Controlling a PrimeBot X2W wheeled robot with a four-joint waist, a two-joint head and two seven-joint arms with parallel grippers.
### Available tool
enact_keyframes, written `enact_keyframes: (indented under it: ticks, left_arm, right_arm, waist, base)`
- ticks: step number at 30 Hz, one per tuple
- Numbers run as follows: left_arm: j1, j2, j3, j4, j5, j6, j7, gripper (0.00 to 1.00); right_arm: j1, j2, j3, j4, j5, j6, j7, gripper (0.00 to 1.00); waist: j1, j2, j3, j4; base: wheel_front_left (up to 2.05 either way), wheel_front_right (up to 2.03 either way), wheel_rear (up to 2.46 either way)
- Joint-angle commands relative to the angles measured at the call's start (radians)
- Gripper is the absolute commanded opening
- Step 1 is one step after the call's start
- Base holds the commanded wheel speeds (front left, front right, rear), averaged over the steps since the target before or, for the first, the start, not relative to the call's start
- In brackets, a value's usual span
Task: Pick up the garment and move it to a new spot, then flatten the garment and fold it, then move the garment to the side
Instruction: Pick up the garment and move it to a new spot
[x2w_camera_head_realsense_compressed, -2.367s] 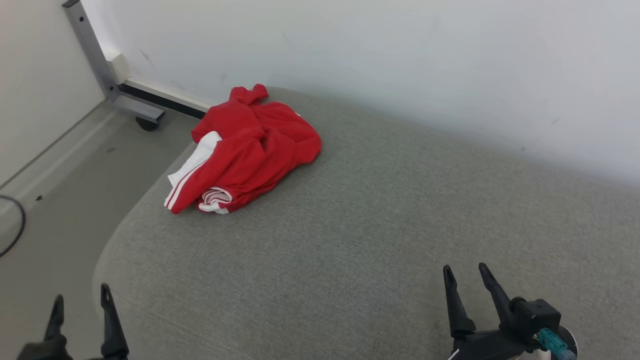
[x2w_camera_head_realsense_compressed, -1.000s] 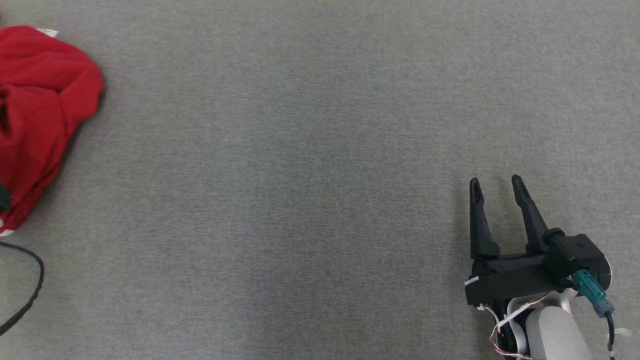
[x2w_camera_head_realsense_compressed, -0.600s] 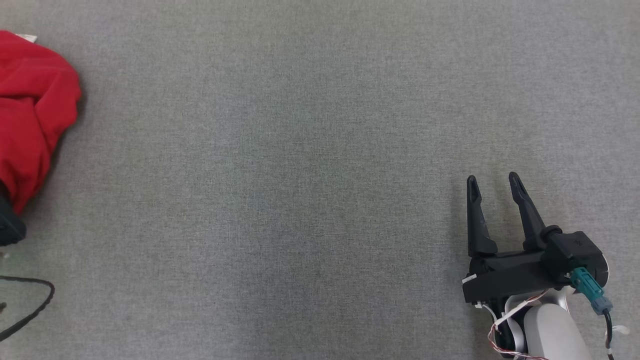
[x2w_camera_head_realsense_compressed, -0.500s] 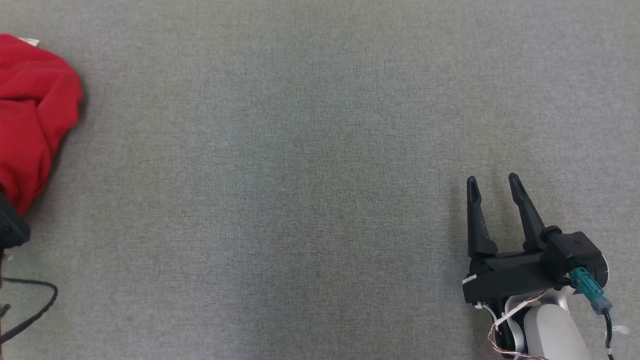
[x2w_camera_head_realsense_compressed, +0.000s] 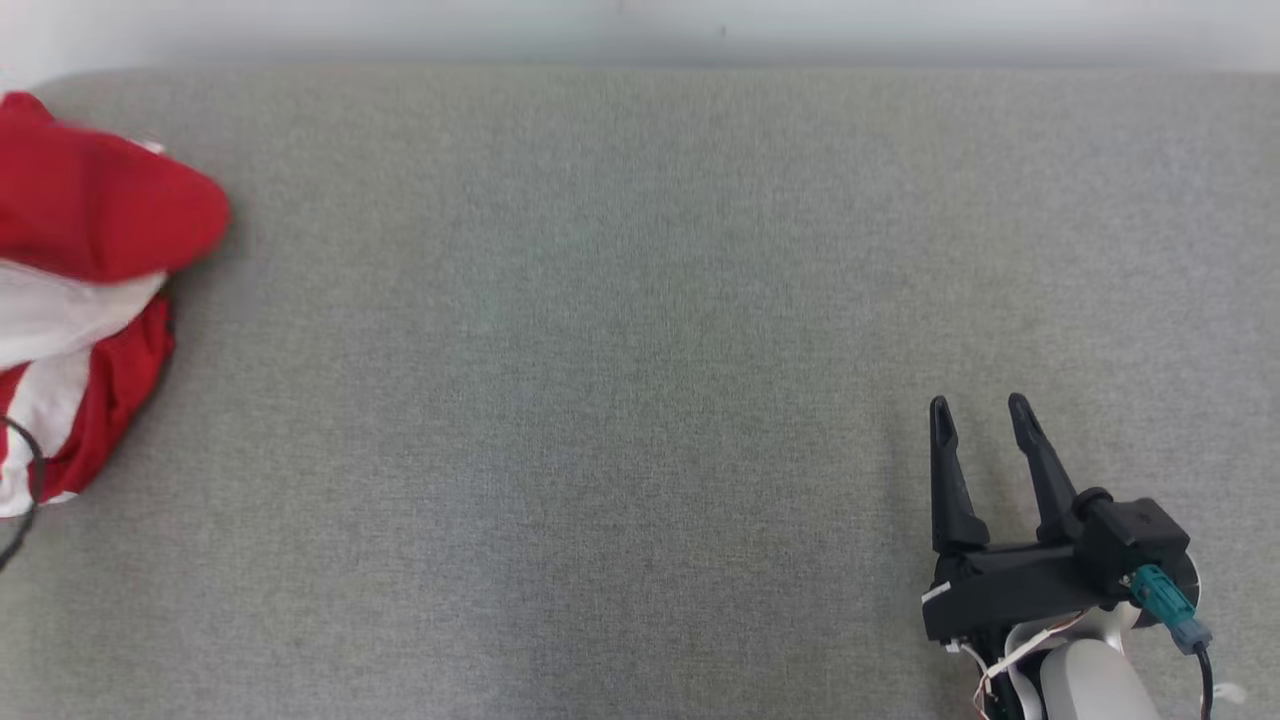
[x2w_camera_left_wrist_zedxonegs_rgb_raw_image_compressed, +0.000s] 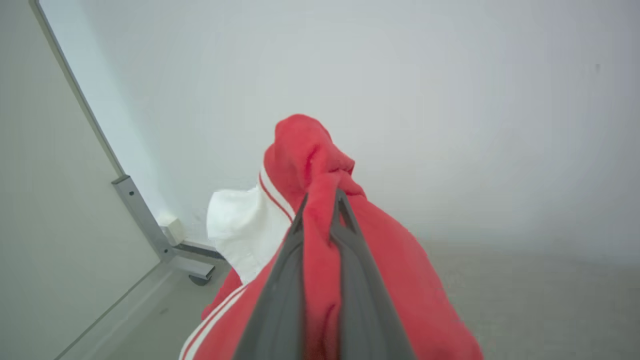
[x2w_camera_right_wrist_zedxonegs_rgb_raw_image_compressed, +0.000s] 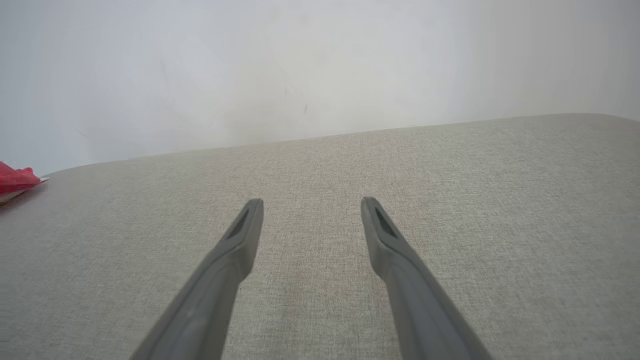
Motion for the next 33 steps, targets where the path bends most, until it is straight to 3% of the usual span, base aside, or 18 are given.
enact_keyframes:
  ticks: [1,10,18,26,33]
  left_arm:
    - [-0.029,0.016,-0.013,-0.048,0.016,-0.007,-0.014,0.0]
    - [-0.126,-0.018,-0.098,-0.28,0.022,-0.02,0.045,0.0]
    - [-0.192,-0.114,-0.199,-0.448,0.002,-0.023,0.118,0.0]
    - [-0.223,-0.247,-0.306,-0.468,-0.017,-0.021,0.132,0.0]
    - [-0.157,-0.352,-0.382,-0.41,-0.038,-0.018,0.097,0.0]
  right_arm:
    - [0.017,0.003,0.005,0.011,0.013,-0.002,-0.011,1.0]
    - [0.027,0.003,0.024,0.066,0.058,-0.002,-0.034,1.0]
    - [0.025,0.003,0.047,0.103,0.091,-0.002,-0.043,1.0]
    - [0.035,0.003,0.05,0.108,0.104,-0.002,-0.044,1.0]
    - [0.04,0.003,0.055,0.102,0.119,-0.002,-0.043,1.0]
  waist:
    - [0.0001,0.0,-0.047,-0.003]
    - [0.0001,0.0,-0.102,-0.063]
    - [0.0001,0.0,-0.126,-0.185]
    - [0.0001,0.0,-0.137,-0.309]
    - [0.0001,0.0,-0.124,-0.371]
  base:
    - [0.0,0.0,0.0]
    - [0.0,0.0,0.0]
    - [0.0,0.0,0.0]
    - [0.0,0.0,0.0]
    - [0.0,0.0,0.0]
